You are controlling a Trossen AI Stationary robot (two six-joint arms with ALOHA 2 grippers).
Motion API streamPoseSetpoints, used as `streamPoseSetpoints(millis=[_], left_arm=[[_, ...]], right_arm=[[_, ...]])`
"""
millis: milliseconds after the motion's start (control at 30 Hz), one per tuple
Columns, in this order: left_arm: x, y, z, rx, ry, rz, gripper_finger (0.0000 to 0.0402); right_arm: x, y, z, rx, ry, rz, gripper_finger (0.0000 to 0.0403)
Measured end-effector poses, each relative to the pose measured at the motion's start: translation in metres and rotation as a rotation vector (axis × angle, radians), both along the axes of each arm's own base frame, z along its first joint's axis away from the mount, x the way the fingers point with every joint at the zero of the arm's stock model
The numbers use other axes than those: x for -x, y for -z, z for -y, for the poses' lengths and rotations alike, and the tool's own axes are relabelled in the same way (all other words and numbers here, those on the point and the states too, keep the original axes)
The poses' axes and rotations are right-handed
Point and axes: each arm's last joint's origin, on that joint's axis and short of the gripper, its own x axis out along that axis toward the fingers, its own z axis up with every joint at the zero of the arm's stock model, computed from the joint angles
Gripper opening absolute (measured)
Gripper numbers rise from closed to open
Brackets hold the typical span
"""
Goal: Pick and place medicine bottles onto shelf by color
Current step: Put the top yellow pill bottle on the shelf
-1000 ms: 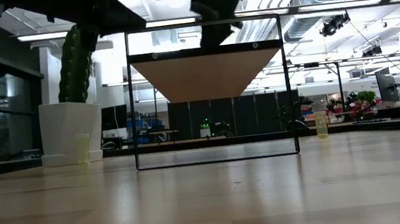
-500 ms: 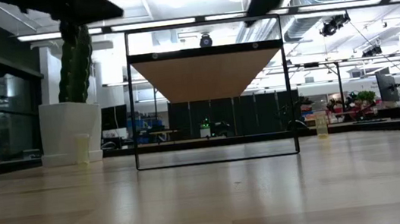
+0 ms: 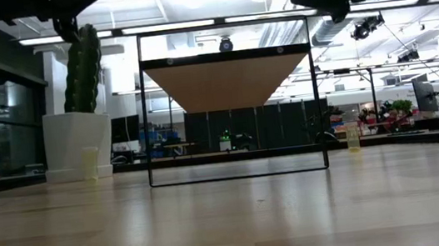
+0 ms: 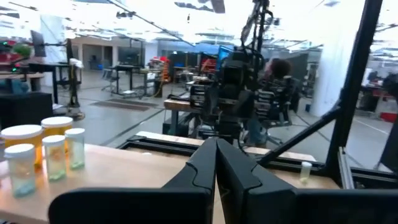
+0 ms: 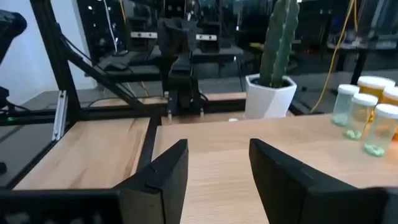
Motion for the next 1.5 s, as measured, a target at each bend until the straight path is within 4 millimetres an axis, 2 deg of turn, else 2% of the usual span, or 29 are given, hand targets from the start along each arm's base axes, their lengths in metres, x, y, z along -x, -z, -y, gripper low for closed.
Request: streamPoseSetpoints(millis=[167,767,1067,1233,1500], left_arm=[[0.0,0.0,0.0,0.002,-0.011,-0.002,0.0],[0.0,0.0,0.0,0.002,-0.011,-0.002,0.0],[0.0,0.0,0.0,0.01,-0.009,0.0,0.0001],[0.0,0.0,0.0,0.01,-0.009,-0.001,0.0001],[0.0,0.002,0.0,0.026,-0.006,-0.013,0.0001]], right_arm=[[0.002,0.01,0.0,0.02,-0.001,-0.003,0.0163],[0.002,0.01,0.002,0.0,0.06,0.0,0.0163],[0.003,0.001,0.012,-0.074,0.43,-0.029,0.0163],[0.008,-0.002,0.027,-0.074,0.772,-0.09,0.0163],[0.026,0.02,0.066,-0.177,1.004,-0.287,0.0168]])
